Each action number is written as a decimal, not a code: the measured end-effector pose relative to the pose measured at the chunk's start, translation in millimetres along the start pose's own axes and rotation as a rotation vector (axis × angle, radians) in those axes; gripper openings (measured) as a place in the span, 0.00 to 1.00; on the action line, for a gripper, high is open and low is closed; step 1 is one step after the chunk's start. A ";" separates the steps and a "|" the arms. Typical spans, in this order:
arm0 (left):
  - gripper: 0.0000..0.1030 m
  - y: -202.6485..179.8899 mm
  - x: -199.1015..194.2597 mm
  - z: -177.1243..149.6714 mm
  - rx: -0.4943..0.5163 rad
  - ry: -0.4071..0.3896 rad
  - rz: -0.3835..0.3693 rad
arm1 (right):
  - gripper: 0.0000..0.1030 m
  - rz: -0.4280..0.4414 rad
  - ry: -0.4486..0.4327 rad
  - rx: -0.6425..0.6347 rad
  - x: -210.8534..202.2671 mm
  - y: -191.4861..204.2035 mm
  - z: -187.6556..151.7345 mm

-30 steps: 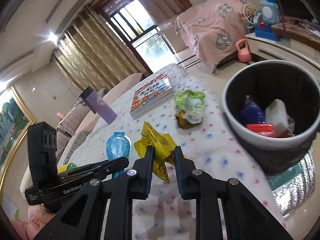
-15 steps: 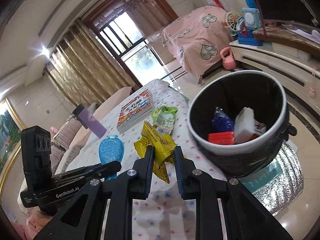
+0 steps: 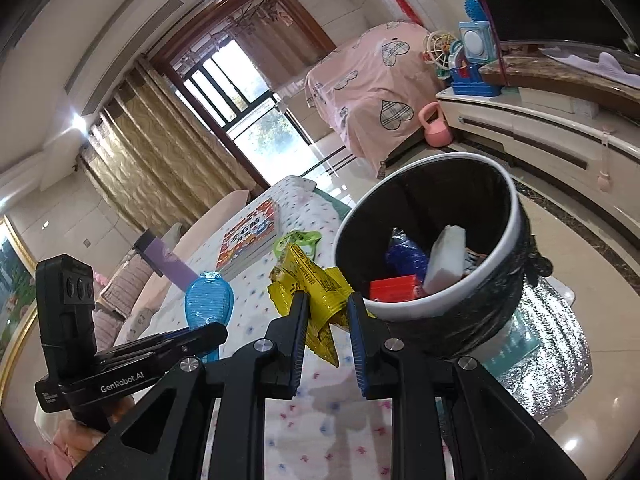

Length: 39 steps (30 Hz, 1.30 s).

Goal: Collect trash
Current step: 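Carry both items over the bin and open both tools to drop them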

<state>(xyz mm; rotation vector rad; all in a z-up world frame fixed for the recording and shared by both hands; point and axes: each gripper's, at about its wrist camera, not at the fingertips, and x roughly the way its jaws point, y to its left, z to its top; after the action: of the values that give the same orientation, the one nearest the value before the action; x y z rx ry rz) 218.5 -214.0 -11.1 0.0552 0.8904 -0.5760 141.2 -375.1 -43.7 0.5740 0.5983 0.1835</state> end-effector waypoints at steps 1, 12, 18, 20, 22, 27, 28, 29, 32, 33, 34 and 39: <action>0.18 -2.2 0.5 0.6 0.004 0.000 -0.002 | 0.20 -0.002 -0.002 0.002 -1.3 -1.8 0.3; 0.18 -26.0 11.2 16.1 0.051 -0.003 -0.014 | 0.20 -0.023 -0.031 0.014 -15.0 -14.6 8.7; 0.18 -36.4 20.6 28.1 0.069 -0.007 -0.014 | 0.20 -0.039 -0.049 0.002 -17.6 -16.4 21.2; 0.18 -39.3 23.0 32.6 0.075 -0.010 -0.015 | 0.20 -0.044 -0.056 -0.007 -17.8 -17.0 26.6; 0.18 -42.1 24.5 36.7 0.079 -0.014 -0.016 | 0.20 -0.050 -0.061 -0.017 -17.3 -16.3 32.3; 0.18 -46.6 29.6 47.6 0.087 -0.023 -0.012 | 0.20 -0.063 -0.066 -0.036 -14.3 -15.5 42.6; 0.18 -47.5 31.6 50.0 0.087 -0.022 -0.011 | 0.20 -0.067 -0.066 -0.038 -13.4 -16.5 45.4; 0.18 -47.9 33.5 51.7 0.087 -0.022 -0.010 | 0.20 -0.069 -0.065 -0.041 -12.7 -16.9 47.1; 0.18 -49.8 39.3 57.1 0.089 -0.019 -0.004 | 0.20 -0.078 -0.062 -0.047 -9.4 -20.8 52.2; 0.18 -50.6 41.3 58.9 0.090 -0.019 -0.003 | 0.20 -0.082 -0.061 -0.049 -8.4 -22.0 53.6; 0.18 -51.5 42.6 60.1 0.091 -0.018 -0.002 | 0.20 -0.086 -0.058 -0.051 -7.0 -23.8 54.9; 0.18 -54.1 53.5 66.4 0.099 -0.010 0.009 | 0.20 -0.100 -0.045 -0.052 -0.4 -29.1 59.0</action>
<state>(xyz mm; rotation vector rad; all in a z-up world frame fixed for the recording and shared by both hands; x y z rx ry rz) 265.5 -302.5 1.5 0.1459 0.8507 -0.6116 175.1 -426.3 -19.9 0.4960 0.5756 0.0917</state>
